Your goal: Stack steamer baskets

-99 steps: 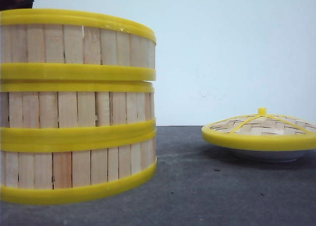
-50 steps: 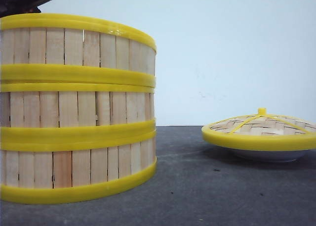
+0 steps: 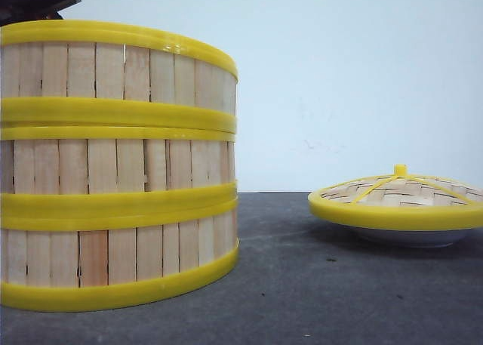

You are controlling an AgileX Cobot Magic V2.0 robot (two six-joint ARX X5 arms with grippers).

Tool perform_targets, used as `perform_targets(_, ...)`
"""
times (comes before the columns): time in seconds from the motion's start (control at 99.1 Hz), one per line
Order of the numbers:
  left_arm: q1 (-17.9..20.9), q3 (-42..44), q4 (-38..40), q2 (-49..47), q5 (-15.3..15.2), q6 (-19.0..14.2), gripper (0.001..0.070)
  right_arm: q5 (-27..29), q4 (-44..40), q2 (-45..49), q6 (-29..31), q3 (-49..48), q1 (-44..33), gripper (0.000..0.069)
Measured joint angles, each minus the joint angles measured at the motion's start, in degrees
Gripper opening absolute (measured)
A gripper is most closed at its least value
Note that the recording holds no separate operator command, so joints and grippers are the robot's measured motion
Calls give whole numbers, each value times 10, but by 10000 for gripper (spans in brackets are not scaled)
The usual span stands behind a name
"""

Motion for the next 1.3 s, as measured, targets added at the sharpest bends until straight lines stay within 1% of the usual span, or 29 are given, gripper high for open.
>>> perform_targets(0.252,-4,2,-6,0,-16,0,27,0,0,0,0,0,0,504)
perform_targets(0.504,-6,2,-10,1,-20,-2,38,0,0,0,0,0,0,504)
perform_targets(0.565,-6,0,-20,5,-28,-5,70,0,0,0,0,0,0,504)
perform_targets(0.676,-5,-2,-20,9,-33,-10,176,0,1,0,0,0,0,504)
perform_targets(0.746,-4,-2,-17,9,-33,-12,211,0,10,0,0,-1,0,504)
perform_targets(0.797,-4,-2,-16,9,-33,-13,221,-6,28,0,0,-7,0,504)
perform_targets(0.928,-4,-2,-10,-7,-33,-15,228,-43,98,-1,0,-50,0,504)
perform_targets(1.039,-4,5,-12,-40,-33,-19,228,-45,169,17,2,-101,0,504)
perform_targets(1.12,-3,16,-10,-69,-33,-19,228,-45,226,52,4,-129,0,504)
perform_targets(1.19,-1,25,-9,-99,-33,-19,228,-50,265,91,5,-133,0,504)
perform_targets(1.301,1,26,-9,-138,-33,-19,228,-82,335,148,4,-133,-1,504)
